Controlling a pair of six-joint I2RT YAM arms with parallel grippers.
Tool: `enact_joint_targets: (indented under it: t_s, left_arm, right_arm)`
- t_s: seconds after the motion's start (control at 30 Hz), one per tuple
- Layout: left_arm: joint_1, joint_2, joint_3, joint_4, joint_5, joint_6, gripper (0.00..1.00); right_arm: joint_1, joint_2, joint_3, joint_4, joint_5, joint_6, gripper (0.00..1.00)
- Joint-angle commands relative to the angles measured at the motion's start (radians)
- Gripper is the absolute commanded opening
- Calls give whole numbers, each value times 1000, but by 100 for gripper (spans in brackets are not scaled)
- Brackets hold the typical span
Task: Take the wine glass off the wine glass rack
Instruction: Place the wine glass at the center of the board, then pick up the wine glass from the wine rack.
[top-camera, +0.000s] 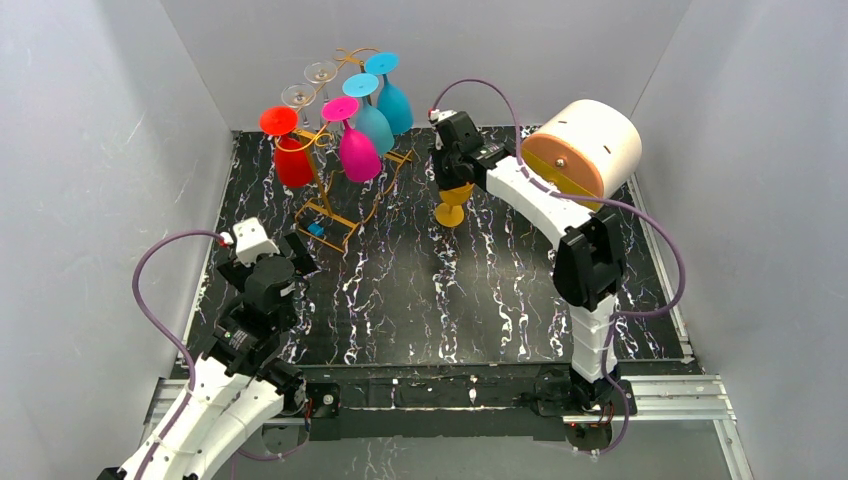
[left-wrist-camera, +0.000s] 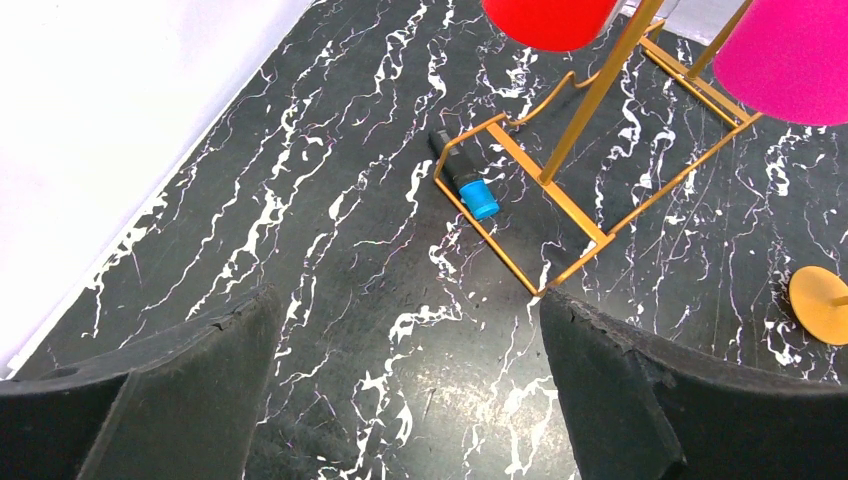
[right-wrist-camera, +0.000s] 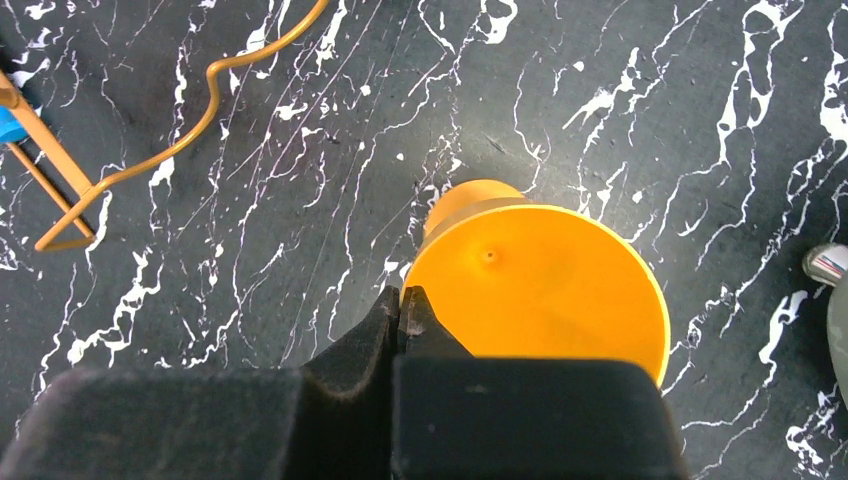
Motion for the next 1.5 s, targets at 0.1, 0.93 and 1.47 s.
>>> enact_joint_targets:
  t_s: [0.1, 0.93, 1.47]
  left_arm:
    - [2, 2, 14, 12, 24, 10, 98]
    - [2, -86, -24, 79, 39, 64, 98]
    - [3, -68, -37, 141, 116, 81, 98]
  right_arm:
    - [-4, 83, 140, -67, 34, -26, 1]
    - [-2, 164, 313, -224, -15, -149, 39]
    - [-4, 45, 314, -110, -51, 4, 75]
